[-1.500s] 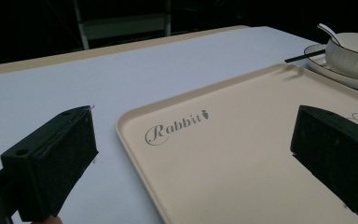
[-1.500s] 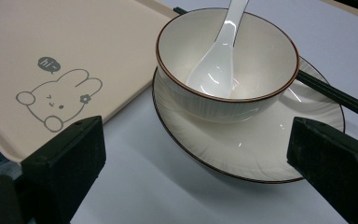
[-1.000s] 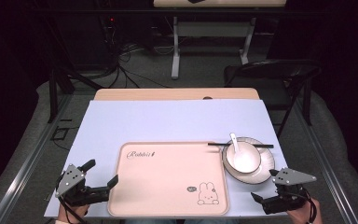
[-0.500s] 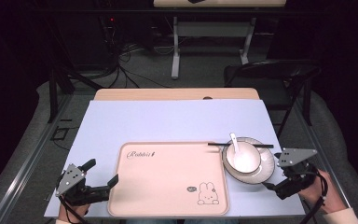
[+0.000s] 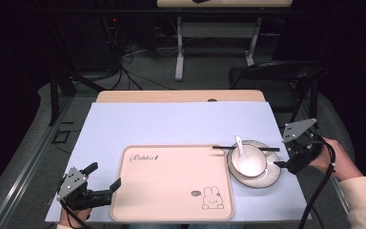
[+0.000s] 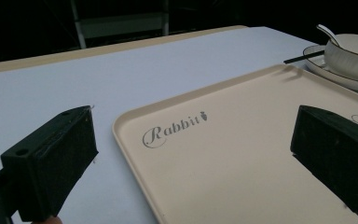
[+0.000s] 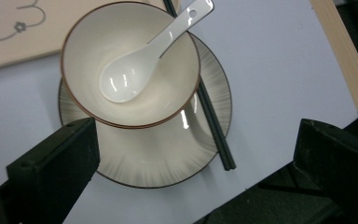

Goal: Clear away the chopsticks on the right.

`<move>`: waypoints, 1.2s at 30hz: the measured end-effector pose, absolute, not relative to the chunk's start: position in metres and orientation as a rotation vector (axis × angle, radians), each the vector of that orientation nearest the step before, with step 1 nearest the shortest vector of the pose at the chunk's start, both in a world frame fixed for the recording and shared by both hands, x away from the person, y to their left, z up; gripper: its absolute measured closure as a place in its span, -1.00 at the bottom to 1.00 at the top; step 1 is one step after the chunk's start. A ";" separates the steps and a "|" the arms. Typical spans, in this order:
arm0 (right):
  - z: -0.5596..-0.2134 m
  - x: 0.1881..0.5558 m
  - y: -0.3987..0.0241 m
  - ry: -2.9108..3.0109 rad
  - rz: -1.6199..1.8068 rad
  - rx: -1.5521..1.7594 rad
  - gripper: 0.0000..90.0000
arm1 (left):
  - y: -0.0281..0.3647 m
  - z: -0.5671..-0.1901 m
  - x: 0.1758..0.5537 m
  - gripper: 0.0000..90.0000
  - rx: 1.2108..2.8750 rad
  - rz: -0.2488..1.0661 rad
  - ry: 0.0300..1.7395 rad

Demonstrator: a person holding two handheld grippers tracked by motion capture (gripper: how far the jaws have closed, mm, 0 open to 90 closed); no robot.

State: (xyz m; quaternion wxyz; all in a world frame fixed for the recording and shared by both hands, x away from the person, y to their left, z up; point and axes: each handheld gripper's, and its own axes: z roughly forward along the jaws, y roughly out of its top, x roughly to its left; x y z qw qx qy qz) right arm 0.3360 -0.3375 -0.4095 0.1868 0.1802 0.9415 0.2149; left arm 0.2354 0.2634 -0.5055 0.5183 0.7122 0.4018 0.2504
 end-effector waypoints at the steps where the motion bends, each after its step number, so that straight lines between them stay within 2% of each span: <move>1: -0.406 0.344 -0.337 2.661 0.579 0.488 -1.00 | 0.263 -0.505 0.235 -1.00 1.708 0.601 0.964; 11: -0.400 0.370 -0.337 2.700 0.461 0.410 -1.00 | 0.265 -0.505 0.236 -1.00 1.695 0.598 0.961; 25: -0.445 0.398 -0.330 2.797 0.282 0.342 -0.96 | 0.266 -0.506 0.236 -1.00 1.689 0.590 0.960; 31: -0.464 0.399 -0.323 2.832 0.196 0.308 -0.61 | 0.268 -0.505 0.236 -1.00 1.677 0.586 0.952; 34: -0.474 0.398 -0.320 2.810 0.179 0.281 -0.29 | 0.268 -0.505 0.236 -1.00 1.677 0.576 0.953; 36: -0.477 0.398 -0.318 2.822 0.151 0.267 -0.18 | 0.267 -0.505 0.236 -1.00 1.677 0.580 0.952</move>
